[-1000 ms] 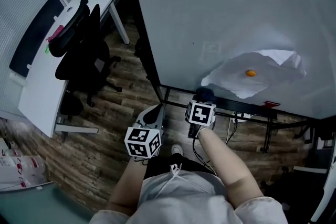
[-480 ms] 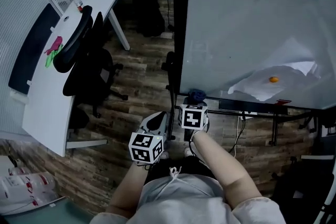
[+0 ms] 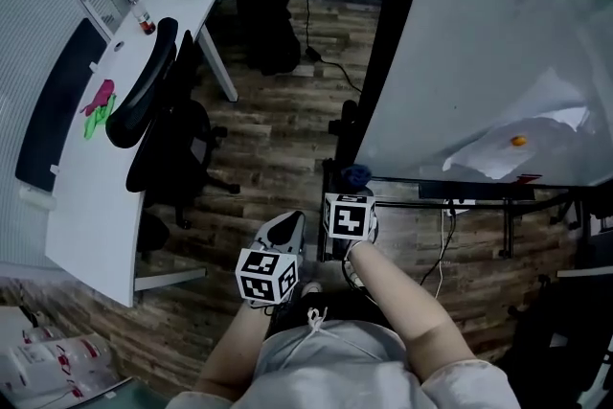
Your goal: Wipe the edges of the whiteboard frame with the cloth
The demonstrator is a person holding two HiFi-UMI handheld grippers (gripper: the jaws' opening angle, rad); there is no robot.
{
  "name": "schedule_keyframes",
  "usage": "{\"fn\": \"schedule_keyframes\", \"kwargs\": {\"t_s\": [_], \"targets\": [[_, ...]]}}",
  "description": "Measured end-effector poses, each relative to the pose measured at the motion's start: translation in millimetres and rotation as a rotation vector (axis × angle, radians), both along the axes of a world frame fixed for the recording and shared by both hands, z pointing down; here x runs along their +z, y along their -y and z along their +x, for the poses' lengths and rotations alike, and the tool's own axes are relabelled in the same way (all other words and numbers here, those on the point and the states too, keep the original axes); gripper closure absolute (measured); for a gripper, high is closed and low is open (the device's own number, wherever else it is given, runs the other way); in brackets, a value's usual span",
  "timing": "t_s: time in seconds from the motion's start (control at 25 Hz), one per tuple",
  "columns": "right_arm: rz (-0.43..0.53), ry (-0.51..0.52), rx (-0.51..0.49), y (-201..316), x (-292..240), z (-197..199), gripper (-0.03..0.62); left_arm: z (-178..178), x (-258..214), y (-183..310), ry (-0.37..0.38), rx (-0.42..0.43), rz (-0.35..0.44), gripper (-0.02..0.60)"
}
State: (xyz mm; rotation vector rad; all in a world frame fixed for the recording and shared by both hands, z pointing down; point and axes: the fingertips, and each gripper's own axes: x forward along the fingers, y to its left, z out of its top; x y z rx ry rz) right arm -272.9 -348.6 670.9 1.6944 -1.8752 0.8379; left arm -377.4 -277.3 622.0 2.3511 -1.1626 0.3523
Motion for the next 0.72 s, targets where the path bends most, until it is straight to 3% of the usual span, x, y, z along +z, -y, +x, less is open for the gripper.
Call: {"fn": "schedule_keyframes", "kwargs": {"t_s": [0.4,0.72], "targets": [[0.083,0.078,-0.011,-39.3,-29.6,5.2,0.526,7.9,-25.2,-6.2,-0.015,0.084,0.058,0.563],[0.272,-0.047,-0.140,-85.5,-100.2,42.1,0.526,38.3,-97.2,-8.5,-0.064,0.060,0.210,0.563]]}}
